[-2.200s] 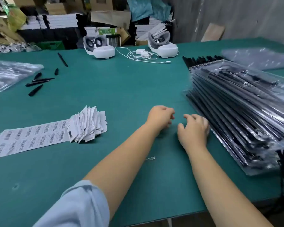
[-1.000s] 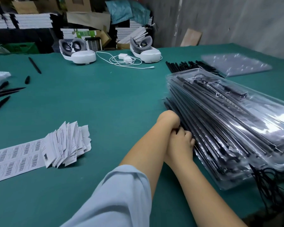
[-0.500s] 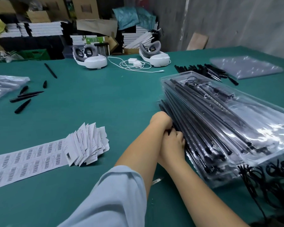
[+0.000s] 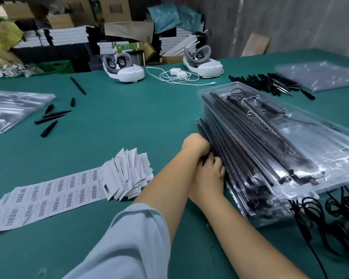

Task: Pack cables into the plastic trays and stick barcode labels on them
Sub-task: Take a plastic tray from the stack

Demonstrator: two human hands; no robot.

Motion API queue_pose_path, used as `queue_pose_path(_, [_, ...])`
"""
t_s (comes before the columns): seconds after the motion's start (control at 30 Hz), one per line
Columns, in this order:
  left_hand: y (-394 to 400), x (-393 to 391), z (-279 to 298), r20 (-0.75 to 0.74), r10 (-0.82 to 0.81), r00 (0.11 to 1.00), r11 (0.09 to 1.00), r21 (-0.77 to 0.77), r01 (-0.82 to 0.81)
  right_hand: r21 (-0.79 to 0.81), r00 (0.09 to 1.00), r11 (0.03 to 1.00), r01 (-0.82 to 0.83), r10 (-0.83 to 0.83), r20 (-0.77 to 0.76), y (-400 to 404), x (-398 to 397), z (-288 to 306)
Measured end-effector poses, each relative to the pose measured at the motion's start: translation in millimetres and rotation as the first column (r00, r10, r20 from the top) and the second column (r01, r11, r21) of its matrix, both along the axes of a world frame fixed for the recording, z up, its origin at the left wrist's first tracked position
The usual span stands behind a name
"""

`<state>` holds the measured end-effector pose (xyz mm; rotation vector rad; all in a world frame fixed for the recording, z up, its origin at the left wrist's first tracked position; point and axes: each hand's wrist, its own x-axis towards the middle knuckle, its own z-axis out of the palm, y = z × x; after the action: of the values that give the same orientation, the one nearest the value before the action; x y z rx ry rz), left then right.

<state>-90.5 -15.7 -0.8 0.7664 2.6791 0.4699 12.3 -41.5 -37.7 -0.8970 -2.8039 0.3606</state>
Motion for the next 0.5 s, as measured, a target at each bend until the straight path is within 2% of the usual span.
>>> queue_pose_path(0.07, [-7, 1, 8, 0.073, 0.136, 0.988, 0.965, 0.216, -0.148, 0.022, 1.000, 1.000, -0.004, 0.004, 0.001, -1, -1, -3])
queue_pose_path(0.13, [-13, 6, 26, 0.180, 0.220, 0.959, 0.811, 0.512, -0.282, 0.039, 1.000, 0.999, -0.009, 0.009, 0.011, -2, -1, -4])
queue_pose_path(0.2, [-16, 17, 49, 0.357, 0.136, 0.924, 0.636, 0.684, -0.358, 0.044, 1.000, 0.999, -0.009, 0.008, 0.020, -2, -2, -4])
queue_pose_path(0.23, [-17, 23, 61, 0.455, 0.065, 0.888, 0.603, 0.691, -0.398, 0.045, 1.000, 0.999, -0.013, 0.012, 0.021, -2, -1, -4])
queue_pose_path(0.27, [-18, 29, 70, 0.513, 0.008, 0.858, 0.621, 0.670, -0.407, 0.043, 1.000, 0.999, -0.018, 0.017, 0.019, -1, -1, -4])
queue_pose_path(0.37, [-20, 43, 79, 0.515, -0.090, 0.853, 0.769, 0.580, -0.269, 0.054, 0.999, 0.998, -0.031, 0.031, -0.006, -1, 2, -6])
queue_pose_path(0.43, [-23, 48, 77, 0.540, -0.117, 0.834, 0.757, 0.592, -0.277, 0.049, 0.999, 0.998, -0.034, 0.035, -0.017, -1, 1, -7])
queue_pose_path(0.5, [-28, 50, 78, 0.617, -0.156, 0.771, 0.693, 0.625, -0.360, 0.038, 1.000, 0.999, -0.025, 0.025, -0.014, -1, 1, -8])
